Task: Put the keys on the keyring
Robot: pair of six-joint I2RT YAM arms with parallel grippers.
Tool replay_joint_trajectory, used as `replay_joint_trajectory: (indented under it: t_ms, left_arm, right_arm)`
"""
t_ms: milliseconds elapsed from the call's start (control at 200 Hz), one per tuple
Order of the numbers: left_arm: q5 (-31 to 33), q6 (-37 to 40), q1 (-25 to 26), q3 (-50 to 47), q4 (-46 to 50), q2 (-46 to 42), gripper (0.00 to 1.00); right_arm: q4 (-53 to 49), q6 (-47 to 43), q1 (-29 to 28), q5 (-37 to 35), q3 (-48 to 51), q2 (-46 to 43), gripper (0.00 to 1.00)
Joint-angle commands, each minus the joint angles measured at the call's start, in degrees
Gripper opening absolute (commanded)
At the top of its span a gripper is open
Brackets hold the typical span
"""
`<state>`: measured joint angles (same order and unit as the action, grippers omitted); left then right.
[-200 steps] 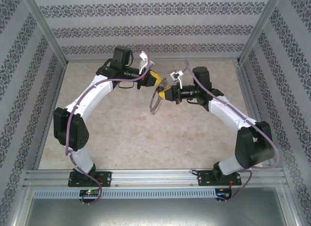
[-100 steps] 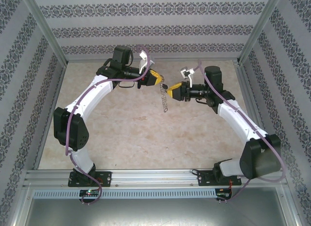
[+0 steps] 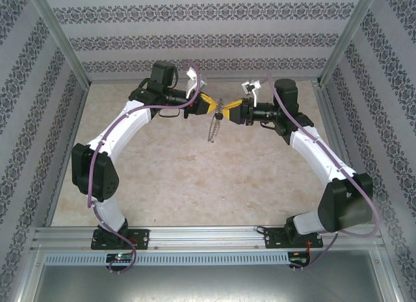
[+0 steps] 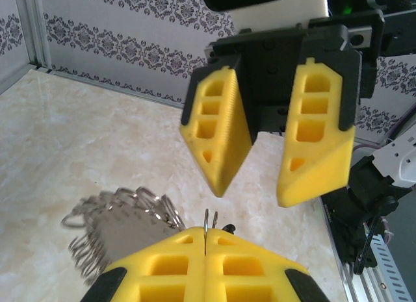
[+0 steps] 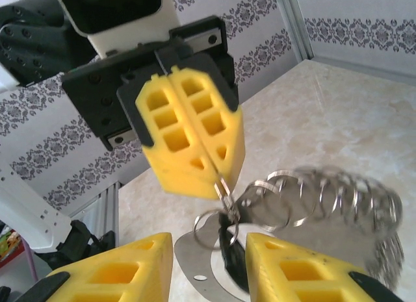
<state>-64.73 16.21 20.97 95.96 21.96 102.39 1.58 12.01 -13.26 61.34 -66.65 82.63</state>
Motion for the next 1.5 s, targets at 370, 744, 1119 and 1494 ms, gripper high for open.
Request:
replay_joint_trajectory:
  t_ms: [370,744,1119,1494]
  left_arm:
    - [-2.6,-0.6,-0.2,0.2,-2.4,-1.5,0.0]
    - [-2.6,-0.9,-0.1,0.4,-2.6,-1.3,0.0]
    - [-2.7,-0.9,-0.1,0.4,-2.5,-1.1,0.0]
    - [-1.0,-0.7,-0.1,1.4,-0.7,-1.1,0.0]
  right_arm:
    - [3.1,0.6,-1.5,2.9,-4.0,3.8,0.31]
    - [3.1,0.6,-2.3,3.1,-4.1,5.0,0.28]
    - [3.6,0.7,-2.5,2.5,-4.6,5.7,0.2]
    - [-0.6,-1.9,-2.2,2.0,-6.6,6.2,0.0]
